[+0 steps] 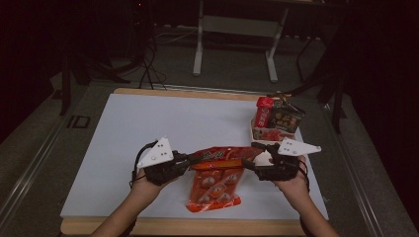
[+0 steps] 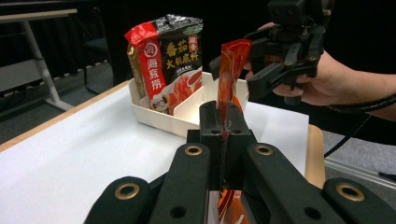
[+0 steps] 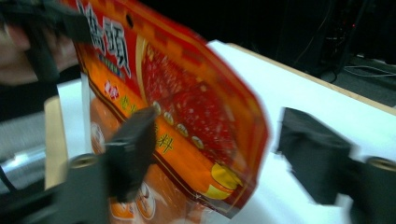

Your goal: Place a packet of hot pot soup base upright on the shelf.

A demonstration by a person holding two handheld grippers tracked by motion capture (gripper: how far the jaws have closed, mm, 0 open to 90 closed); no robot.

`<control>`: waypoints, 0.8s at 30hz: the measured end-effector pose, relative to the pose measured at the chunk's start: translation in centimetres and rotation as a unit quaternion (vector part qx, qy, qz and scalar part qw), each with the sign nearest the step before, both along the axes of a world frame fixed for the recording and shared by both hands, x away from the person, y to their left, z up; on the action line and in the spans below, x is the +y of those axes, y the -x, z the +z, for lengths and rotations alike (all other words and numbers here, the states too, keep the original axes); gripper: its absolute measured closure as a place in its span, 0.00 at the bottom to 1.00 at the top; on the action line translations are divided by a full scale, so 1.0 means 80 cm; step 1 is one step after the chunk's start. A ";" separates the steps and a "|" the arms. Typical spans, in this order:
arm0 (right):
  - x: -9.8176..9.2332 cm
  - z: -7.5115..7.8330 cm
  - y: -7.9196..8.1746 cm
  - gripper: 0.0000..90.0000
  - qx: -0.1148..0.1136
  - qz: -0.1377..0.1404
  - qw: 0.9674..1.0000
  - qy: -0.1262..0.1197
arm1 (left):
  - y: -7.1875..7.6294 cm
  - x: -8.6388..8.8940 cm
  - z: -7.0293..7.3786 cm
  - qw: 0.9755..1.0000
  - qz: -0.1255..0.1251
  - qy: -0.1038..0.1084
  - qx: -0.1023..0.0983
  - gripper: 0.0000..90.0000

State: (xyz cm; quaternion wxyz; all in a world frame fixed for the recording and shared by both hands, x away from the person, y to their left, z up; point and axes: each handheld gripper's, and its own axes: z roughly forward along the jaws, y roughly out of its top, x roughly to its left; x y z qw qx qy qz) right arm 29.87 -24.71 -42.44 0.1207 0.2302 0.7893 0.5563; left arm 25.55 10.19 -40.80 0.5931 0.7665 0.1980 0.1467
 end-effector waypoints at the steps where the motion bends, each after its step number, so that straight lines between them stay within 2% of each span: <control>1: 0.004 0.000 0.000 0.51 -0.005 0.011 1.000 0.007 | 0.000 0.000 0.000 1.000 0.003 0.000 0.002 1.00; 2: 0.004 0.000 0.000 0.51 -0.005 0.011 1.000 0.007 | 0.000 0.000 0.000 1.000 0.003 0.000 0.002 1.00; 3: 0.007 0.000 0.000 0.61 -0.004 0.018 1.000 0.009 | 0.000 0.000 -0.001 1.000 0.009 0.000 0.004 1.00; 5: 0.007 0.000 0.000 0.71 -0.007 0.019 1.000 0.014 | 0.000 0.000 -0.001 1.000 0.011 0.001 0.006 1.00; 7: 0.007 0.000 0.000 0.71 -0.007 0.019 1.000 0.014 | 0.000 0.001 -0.001 1.000 0.012 0.003 0.009 1.00; 8: 0.006 0.001 0.000 0.76 -0.007 0.022 1.000 0.016 | 0.000 0.001 -0.001 1.000 0.013 0.004 0.012 1.00; 9: 0.007 0.001 0.003 0.85 -0.011 0.028 0.999 0.030 | 0.000 0.000 -0.001 1.000 0.013 0.004 0.013 1.00; 13: 0.005 0.002 0.004 0.93 -0.009 0.034 0.999 0.030 | 0.003 -0.001 0.000 1.000 0.010 0.004 0.015 1.00; 15: 0.004 0.006 0.008 1.00 -0.007 0.044 0.998 0.034 | 0.005 -0.002 0.002 1.000 0.010 0.001 0.016 1.00; 16: 0.004 0.008 0.010 1.00 -0.006 0.045 0.998 0.035 | 0.007 -0.003 0.005 1.000 0.016 -0.008 0.010 1.00; 19: 0.002 0.016 0.014 1.00 0.009 0.056 0.998 0.032 | 0.011 -0.002 0.007 1.000 0.018 -0.017 -0.004 1.00; 24: 0.002 0.032 0.026 1.00 0.009 0.075 0.997 0.027 | 0.015 0.005 0.012 1.000 0.020 -0.005 0.005 1.00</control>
